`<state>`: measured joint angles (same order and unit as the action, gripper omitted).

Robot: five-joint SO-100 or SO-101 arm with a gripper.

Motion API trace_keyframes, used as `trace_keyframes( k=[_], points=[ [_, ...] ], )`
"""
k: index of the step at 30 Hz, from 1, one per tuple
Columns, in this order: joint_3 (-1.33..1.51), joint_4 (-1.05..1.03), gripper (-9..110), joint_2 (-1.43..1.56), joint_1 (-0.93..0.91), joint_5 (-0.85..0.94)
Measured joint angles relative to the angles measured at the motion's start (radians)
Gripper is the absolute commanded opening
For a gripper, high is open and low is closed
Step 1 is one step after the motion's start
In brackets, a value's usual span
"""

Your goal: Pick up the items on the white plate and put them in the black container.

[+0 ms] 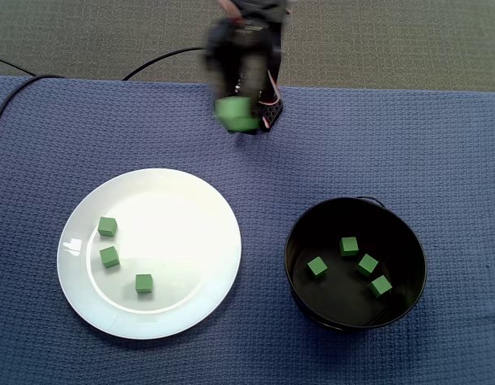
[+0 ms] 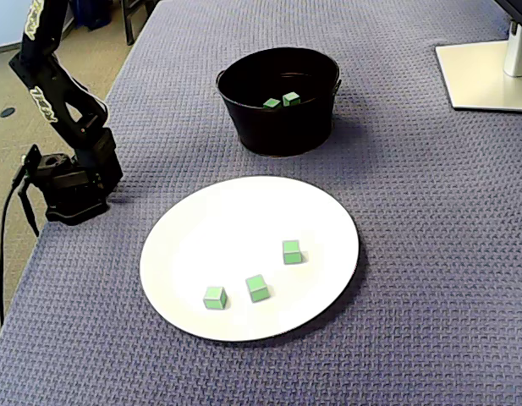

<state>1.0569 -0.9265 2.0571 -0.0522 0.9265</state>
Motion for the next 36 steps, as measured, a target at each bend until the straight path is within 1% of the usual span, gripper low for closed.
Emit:
trace_keyframes(
  k=[3, 6, 8, 12, 16, 19, 23, 24, 25, 26, 29, 33, 36],
  points=[
    [0.13, 0.098, 0, 0.029, 0.16, 0.218],
    [0.316, 0.227, 0, 0.054, 0.258, 0.428],
    [0.465, 0.328, 0, 0.061, 0.301, 0.535],
    [0.792, 0.548, 0, 0.063, 0.344, 0.663],
    [1.126, 0.761, 0, 0.058, 0.373, 0.73],
    [1.322, 0.887, 0, 0.043, 0.405, 0.739],
    [1.391, 0.9, 0, 0.017, 0.411, 0.675],
    [1.397, 0.9, 4, 0.014, 0.411, 0.657],
    [1.401, 0.9, 12, 0.014, 0.416, 0.635],
    [1.402, 0.908, 16, 0.014, 0.426, 0.609],
    [1.41, 0.96, 24, 0.014, 0.434, 0.502],
    [1.41, 0.979, 27, 0.015, 0.423, 0.4],
    [1.374, 0.954, 27, 0.035, 0.422, 0.391]
  ],
)
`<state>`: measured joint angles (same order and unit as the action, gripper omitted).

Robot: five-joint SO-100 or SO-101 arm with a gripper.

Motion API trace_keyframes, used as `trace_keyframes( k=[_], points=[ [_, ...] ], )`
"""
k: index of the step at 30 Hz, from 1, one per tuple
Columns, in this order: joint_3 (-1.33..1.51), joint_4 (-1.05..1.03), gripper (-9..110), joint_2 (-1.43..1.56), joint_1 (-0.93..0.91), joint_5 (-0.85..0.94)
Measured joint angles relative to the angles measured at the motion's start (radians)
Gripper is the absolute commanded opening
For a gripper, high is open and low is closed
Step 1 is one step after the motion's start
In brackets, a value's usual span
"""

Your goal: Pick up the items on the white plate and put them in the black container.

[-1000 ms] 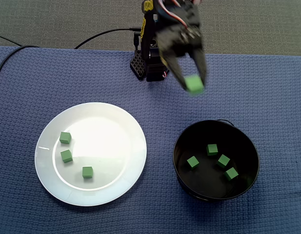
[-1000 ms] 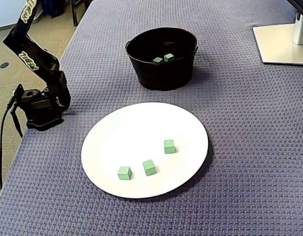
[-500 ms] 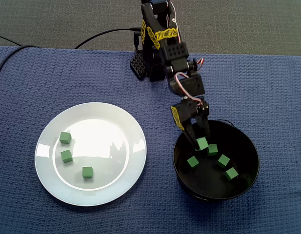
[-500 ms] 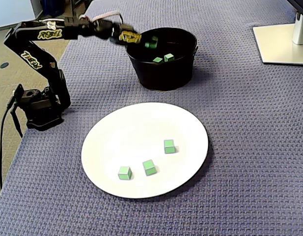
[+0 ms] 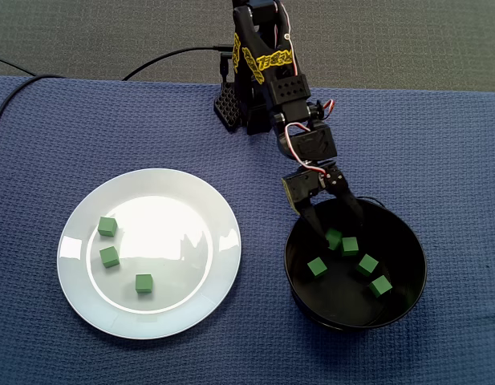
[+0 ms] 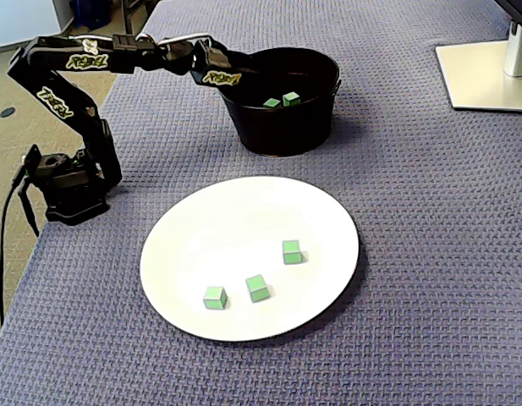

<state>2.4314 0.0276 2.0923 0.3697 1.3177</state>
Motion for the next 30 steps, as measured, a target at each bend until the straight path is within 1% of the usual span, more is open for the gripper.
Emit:
trace_keyframes(
  k=[2, 4, 7, 8, 10, 12, 16, 20, 25, 27, 30],
  points=[
    [-0.069, -0.086, 27, 0.012, -0.037, 0.026],
    [-0.175, -0.221, 27, 0.015, -0.101, 0.041],
    [-0.411, -0.502, 26, 0.015, -0.244, 0.057],
    [-0.485, -0.584, 28, 0.015, -0.298, 0.075],
    [-0.606, -0.71, 29, 0.021, -0.414, 0.08],
    [-0.678, -0.787, 28, 0.028, -0.541, 0.107],
    [-0.729, -0.9, 28, -0.002, -0.765, 0.244],
    [-0.798, -1.052, 29, -0.109, -0.937, 0.411],
    [-0.905, -1.232, 26, -0.259, -1.154, 0.63],
    [-0.956, -1.272, 26, -0.336, -1.209, 0.672],
    [-1.035, -1.322, 27, -0.476, -1.241, 0.667]
  ],
)
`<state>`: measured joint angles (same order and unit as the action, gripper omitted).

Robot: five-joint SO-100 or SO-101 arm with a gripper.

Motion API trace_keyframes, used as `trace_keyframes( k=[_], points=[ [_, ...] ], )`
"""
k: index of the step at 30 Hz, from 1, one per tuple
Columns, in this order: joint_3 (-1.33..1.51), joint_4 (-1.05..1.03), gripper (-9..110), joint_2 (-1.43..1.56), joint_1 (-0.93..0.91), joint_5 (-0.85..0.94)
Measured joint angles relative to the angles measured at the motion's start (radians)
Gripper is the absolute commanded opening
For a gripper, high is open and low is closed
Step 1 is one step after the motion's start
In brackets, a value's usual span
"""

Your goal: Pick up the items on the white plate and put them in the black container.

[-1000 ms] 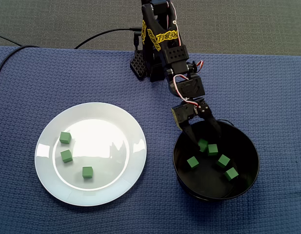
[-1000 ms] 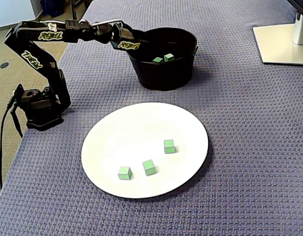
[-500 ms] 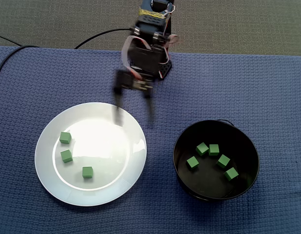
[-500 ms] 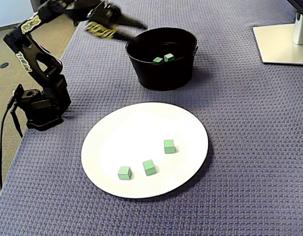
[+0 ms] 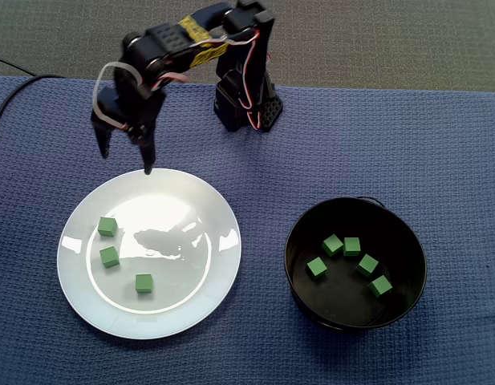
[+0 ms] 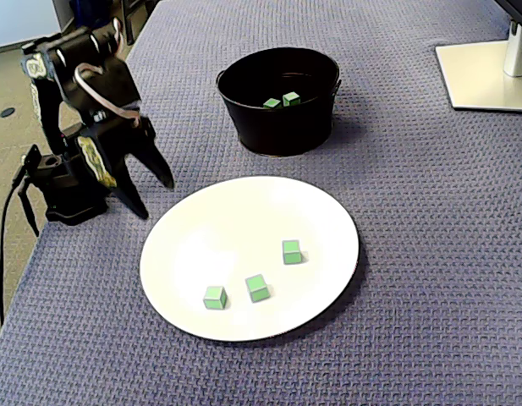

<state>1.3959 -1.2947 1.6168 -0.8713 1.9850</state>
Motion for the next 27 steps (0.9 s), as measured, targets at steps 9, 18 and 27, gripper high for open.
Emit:
trace_keyframes(
  k=[9, 18, 27],
  points=[
    [-0.293, -0.106, 33, -0.426, -0.089, 0.043],
    [-0.546, -0.037, 32, -0.71, -0.092, -0.002],
    [-0.687, -0.038, 32, -0.827, -0.017, -0.032]
  ],
)
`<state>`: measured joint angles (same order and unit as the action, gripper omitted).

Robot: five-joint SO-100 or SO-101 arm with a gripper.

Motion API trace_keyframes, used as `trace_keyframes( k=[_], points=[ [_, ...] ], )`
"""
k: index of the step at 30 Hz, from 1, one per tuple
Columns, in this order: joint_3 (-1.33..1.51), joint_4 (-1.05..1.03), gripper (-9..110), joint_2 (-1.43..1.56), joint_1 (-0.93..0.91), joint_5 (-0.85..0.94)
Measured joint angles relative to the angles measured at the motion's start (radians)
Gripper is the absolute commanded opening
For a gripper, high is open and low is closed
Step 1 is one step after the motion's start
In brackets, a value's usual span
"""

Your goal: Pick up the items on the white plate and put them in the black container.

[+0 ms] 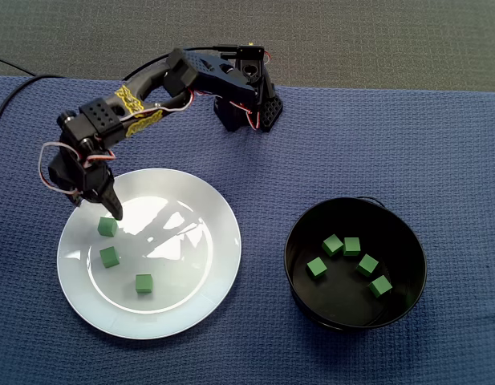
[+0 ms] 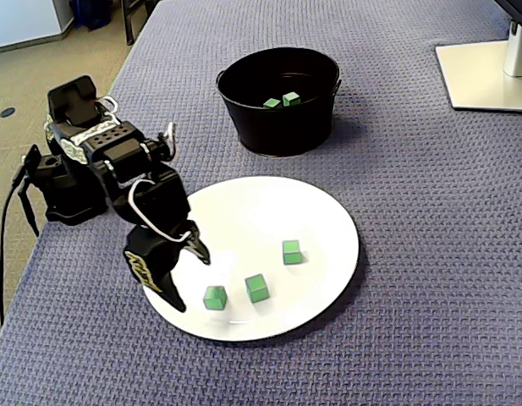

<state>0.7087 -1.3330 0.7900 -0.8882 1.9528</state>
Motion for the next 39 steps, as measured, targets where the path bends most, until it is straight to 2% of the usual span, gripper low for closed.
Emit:
trace_keyframes(
  k=[39],
  points=[
    [-0.121, -0.032, 27, -0.173, 0.071, -0.034]
  ],
)
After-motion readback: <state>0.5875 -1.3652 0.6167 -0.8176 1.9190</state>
